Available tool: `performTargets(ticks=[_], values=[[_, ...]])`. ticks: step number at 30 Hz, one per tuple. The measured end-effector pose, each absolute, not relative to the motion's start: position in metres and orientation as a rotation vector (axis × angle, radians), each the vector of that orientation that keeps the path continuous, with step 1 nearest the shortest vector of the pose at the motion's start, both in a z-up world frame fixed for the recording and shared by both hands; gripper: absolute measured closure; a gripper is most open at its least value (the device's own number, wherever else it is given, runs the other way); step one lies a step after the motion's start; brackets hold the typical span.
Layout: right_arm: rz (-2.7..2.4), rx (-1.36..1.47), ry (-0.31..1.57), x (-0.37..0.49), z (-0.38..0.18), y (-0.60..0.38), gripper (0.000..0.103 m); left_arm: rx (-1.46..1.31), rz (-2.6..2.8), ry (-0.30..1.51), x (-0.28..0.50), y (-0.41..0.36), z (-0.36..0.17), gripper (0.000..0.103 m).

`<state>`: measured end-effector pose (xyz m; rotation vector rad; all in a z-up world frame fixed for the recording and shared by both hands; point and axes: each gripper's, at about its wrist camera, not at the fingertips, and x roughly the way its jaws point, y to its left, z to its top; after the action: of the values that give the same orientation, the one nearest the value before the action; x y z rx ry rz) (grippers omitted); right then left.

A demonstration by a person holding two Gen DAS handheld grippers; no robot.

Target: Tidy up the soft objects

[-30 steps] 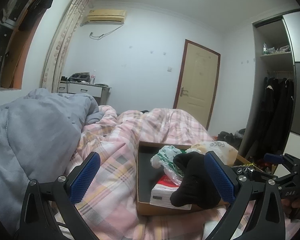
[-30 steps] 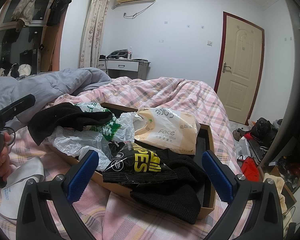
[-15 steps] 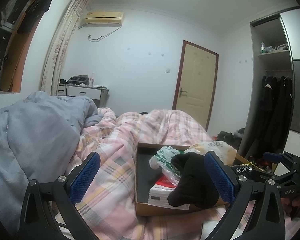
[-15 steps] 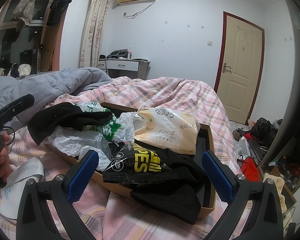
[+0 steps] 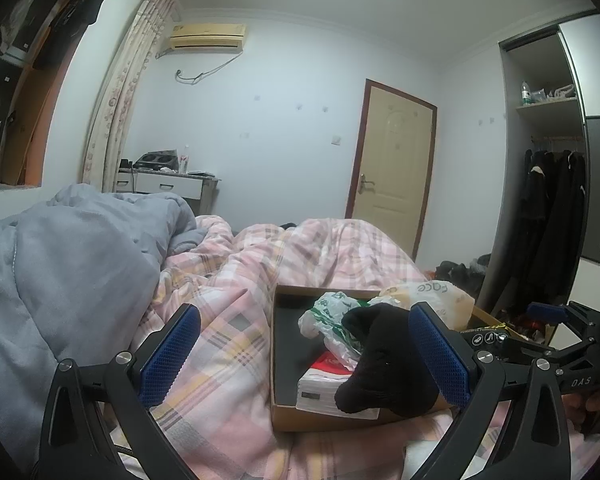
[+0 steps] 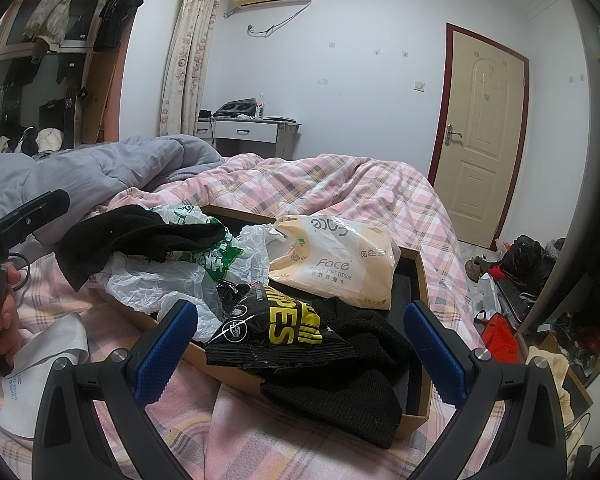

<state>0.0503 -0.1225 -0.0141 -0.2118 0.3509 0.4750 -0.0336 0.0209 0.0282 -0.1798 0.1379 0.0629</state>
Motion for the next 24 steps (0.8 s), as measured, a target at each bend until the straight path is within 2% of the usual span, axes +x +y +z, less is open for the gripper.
performTargets(ticks=[24], values=[[0.474,-0.213,0.348,0.0501,-0.0139,-0.1225,0.001,-0.162,0.057,0.127,-0.0359,0.0219,0.0294,0.000]])
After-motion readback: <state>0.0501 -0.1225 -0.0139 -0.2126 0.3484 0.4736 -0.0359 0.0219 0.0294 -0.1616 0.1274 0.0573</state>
